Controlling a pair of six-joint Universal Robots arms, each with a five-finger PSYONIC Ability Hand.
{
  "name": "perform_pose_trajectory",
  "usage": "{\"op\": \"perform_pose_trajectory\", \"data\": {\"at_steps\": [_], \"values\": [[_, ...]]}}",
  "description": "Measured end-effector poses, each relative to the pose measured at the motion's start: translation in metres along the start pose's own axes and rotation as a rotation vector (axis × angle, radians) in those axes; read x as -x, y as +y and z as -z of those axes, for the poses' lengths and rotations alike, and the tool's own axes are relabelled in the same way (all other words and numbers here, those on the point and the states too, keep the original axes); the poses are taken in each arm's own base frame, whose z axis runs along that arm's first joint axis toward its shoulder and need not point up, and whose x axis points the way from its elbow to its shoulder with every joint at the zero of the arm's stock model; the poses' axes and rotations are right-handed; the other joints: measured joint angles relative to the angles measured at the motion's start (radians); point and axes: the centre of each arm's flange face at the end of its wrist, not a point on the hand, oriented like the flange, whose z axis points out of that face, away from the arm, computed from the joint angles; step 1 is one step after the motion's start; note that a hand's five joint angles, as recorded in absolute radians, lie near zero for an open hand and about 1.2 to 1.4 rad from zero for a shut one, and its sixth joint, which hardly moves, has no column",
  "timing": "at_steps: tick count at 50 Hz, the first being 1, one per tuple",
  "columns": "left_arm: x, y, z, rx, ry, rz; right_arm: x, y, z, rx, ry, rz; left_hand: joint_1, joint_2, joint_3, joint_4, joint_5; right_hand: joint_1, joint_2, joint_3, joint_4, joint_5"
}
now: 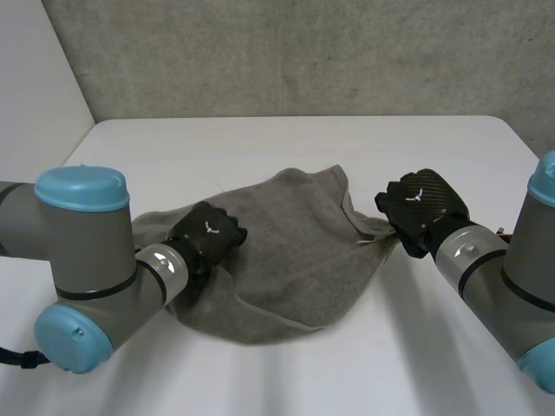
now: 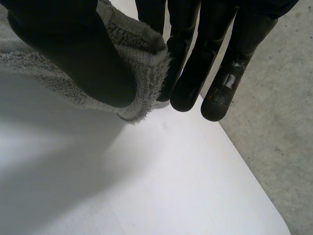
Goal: Fold the towel.
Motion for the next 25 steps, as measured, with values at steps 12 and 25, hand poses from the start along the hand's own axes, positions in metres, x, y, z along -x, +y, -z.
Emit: {"op": "perform_pose_trajectory", "data": {"at_steps": [12, 25], "values": [[-0.012, 0.015, 0.002, 0.111, 0.081, 0.021, -0.004, -0.002, -0.003, -0.018, -0.004, 0.003, 0.209, 0.207, 0.202, 0.201, 0.198, 0.000, 0.000, 0.000, 0.000, 0.000], [-0.009, 0.013, 0.000, 0.114, 0.073, 0.020, -0.006, -0.012, -0.011, -0.048, 0.003, 0.025, 0.670, 0.699, 0.700, 0.698, 0.683, 0.000, 0.000, 0.000, 0.000, 0.000]]}}
